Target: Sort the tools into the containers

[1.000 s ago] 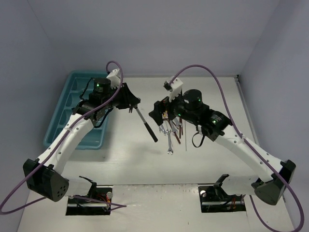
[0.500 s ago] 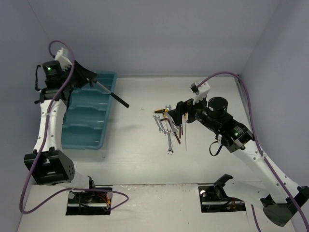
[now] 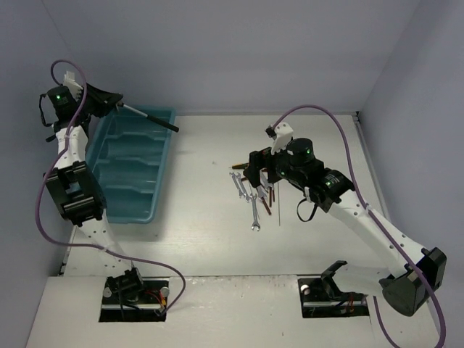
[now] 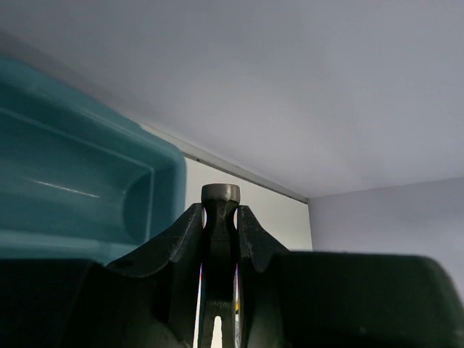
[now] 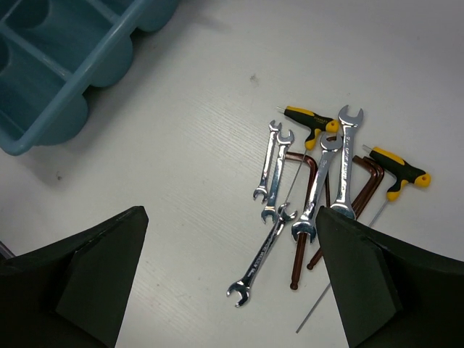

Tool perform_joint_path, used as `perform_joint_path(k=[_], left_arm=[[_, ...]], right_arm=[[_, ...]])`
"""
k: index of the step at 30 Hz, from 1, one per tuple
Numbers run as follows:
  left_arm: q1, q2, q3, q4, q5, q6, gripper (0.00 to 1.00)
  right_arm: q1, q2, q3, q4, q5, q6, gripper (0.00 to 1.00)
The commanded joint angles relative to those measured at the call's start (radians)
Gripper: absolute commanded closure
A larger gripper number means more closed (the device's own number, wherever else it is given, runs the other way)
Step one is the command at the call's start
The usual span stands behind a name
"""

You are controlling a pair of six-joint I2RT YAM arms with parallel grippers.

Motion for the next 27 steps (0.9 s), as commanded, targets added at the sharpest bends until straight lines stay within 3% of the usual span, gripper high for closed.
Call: perform_joint_path(k=[1, 7, 14, 27], left_arm=[[0.026, 0.056, 0.173, 0.222, 0.052, -0.12, 1.0], [0.027, 0.195, 0.276, 0.223, 0.03, -0.133, 1.0], [0.025, 0.305, 0.283, 0.223, -0.013, -0.113, 0.97], [0.024, 0.371, 0.268, 0.223, -0.101, -0.092, 0.5]], right_arm=[[-0.007, 0.014, 0.005, 0.053, 0.023, 0.017, 0.0], [-0.009, 0.034, -0.01, 0.054, 0.042, 0.022, 0.0], [-0.013, 0.059, -0.016, 0.054, 0.055, 0.022, 0.0], [-0.021, 0.086, -0.027, 0.054, 0.058, 0.026, 0.0]])
